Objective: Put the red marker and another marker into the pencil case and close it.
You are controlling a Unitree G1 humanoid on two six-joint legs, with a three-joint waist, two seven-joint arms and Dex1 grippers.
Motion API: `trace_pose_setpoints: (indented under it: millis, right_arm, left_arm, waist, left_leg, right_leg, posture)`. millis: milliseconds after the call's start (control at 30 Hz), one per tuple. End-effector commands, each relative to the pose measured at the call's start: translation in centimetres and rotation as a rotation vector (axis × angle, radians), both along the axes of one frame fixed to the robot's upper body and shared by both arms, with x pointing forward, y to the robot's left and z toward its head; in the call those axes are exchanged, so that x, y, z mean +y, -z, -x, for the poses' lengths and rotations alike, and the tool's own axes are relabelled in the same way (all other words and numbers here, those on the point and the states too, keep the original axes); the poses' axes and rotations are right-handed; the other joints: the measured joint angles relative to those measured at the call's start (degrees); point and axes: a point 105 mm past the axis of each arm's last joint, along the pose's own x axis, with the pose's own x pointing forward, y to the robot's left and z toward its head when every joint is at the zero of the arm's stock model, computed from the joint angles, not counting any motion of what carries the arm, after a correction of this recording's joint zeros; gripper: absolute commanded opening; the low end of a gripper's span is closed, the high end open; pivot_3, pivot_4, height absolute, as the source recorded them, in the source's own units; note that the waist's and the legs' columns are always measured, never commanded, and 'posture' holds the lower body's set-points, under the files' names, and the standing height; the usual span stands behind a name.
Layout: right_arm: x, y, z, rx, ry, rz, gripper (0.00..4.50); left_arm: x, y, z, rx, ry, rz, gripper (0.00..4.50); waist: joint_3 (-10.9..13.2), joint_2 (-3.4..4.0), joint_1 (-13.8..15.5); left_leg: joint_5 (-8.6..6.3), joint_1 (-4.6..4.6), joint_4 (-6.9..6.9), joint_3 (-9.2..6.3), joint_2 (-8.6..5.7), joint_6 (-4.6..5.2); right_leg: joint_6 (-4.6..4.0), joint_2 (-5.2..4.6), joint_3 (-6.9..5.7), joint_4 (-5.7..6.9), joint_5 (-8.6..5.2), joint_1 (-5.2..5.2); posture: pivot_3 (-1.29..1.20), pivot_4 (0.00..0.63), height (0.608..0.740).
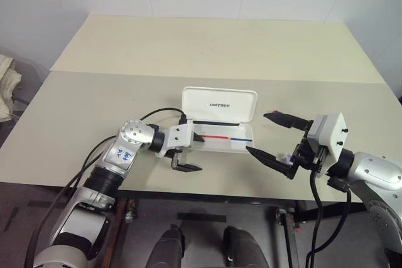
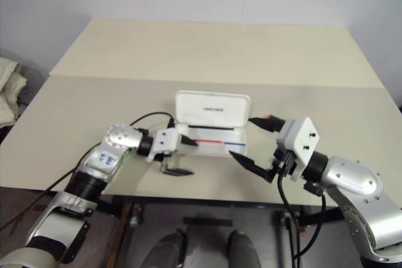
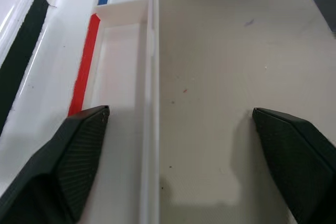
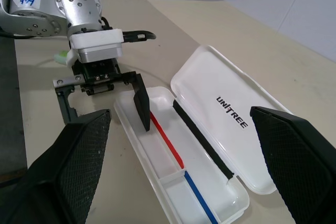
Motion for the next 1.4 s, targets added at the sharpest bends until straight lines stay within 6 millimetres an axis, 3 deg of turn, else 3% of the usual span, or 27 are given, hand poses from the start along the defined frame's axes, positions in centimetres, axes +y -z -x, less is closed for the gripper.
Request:
trace_pose_setpoints:
  millis: [33,167,333,400,567,700,900,1133,1333,1400]
  right_arm:
    - [0.0,-0.9,0.2,-0.031,-0.017,-0.018,4.50]
    - [-0.9,-1.0,-0.2,-0.023,-0.009,-0.007,4.50]
    - [-3.4,-1.2,-1.7,-0.003,0.050,0.015,4.50]
    - [-5.0,-0.8,-2.6,0.030,0.102,0.042,4.50]
    - [-11.7,1.3,-6.3,0.155,0.379,0.190,4.50]
    - [-14.2,2.5,-8.4,0.213,0.445,0.245,4.50]
    - [-14.6,3.5,-11.1,0.258,0.419,0.282,4.50]
    - [-13.0,4.6,-14.6,0.300,0.330,0.336,4.50]
    - [-12.5,6.6,-15.3,0.407,0.282,0.397,4.50]
    - [-13.0,7.5,-15.1,0.472,0.287,0.423,4.07]
  left_arm:
    - [-0.1,-2.0,0.7,0.011,0.006,0.109,4.47]
    - [0.0,-3.2,1.3,0.034,0.010,0.192,4.47]
    - [0.4,-4.6,1.9,0.020,0.039,0.263,4.47]
    - [0.5,-5.5,2.0,0.015,0.049,0.301,4.47]
    - [1.7,-8.3,2.7,-0.004,0.097,0.372,4.47]
    - [3.2,-9.9,2.6,0.003,0.073,0.393,4.47]
    - [4.7,-11.7,2.1,-0.006,0.029,0.385,4.47]
    - [5.7,-12.6,1.7,-0.049,-0.005,0.352,4.47]
    - [5.7,-12.9,2.0,-0.069,-0.010,0.346,4.47]
    - [5.8,-13.1,2.1,-0.077,-0.017,0.344,4.50]
  waist:
    - [0.0,0.00,-0.1]
    - [0.0,0.00,0.0]
    - [0.0,0.00,0.0]
    - [0.0,0.00,0.0]
    - [0.0,0.02,-0.1]
    - [0.0,0.03,-0.8]
    - [0.1,0.21,-1.7]
    - [0.1,0.22,-2.8]
    - [0.2,0.24,-2.8]
    - [0.2,0.25,-2.9]
  left_leg:
    - [0.00,0.00,0.00,0.00,0.00,0.00]
    - [0.00,0.00,0.00,0.00,0.02,0.00]
    - [0.00,0.01,0.02,0.02,0.01,0.00]
    - [0.00,0.01,0.00,0.01,0.02,0.00]
    - [0.00,0.00,0.00,0.05,0.00,0.01]
    - [0.00,0.06,-0.05,0.10,0.05,0.00]
    - [0.00,0.05,-0.07,0.17,0.04,0.00]
    - [0.03,0.06,-0.08,0.17,0.03,-0.07]
    - [0.19,0.00,-0.19,0.19,0.03,-0.36]
    - [0.19,0.00,-0.22,0.19,0.03,-0.37]
  right_leg:
    - [0.00,0.00,0.00,0.00,0.00,0.00]
    - [-0.02,0.00,0.00,0.00,-0.01,0.00]
    - [-0.02,-0.01,0.01,0.00,0.00,0.01]
    - [-0.04,-0.01,0.00,-0.01,-0.02,0.01]
    - [-0.05,-0.03,0.02,-0.04,-0.02,0.00]
    - [-0.11,-0.01,0.00,0.00,-0.05,-0.01]
    - [-0.07,-0.01,0.05,0.00,-0.04,-0.05]
    - [-0.05,0.01,0.06,0.02,-0.03,-0.06]
    - [-0.02,0.00,0.09,-0.01,-0.06,-0.16]
    - [-0.02,0.01,0.09,-0.01,-0.07,-0.16]
  posture:
    - [0.00,0.150,0.740]
    - [0.00,0.150,0.740]
    - [0.00,0.150,0.740]
    - [0.00,0.150,0.740]
    - [0.00,0.150,0.740]
    - [0.00,0.150,0.740]
    - [0.00,0.150,0.740]
    - [0.00,0.150,0.740]
    - [0.00,0.150,0.740]
    - [0.00,0.150,0.740]
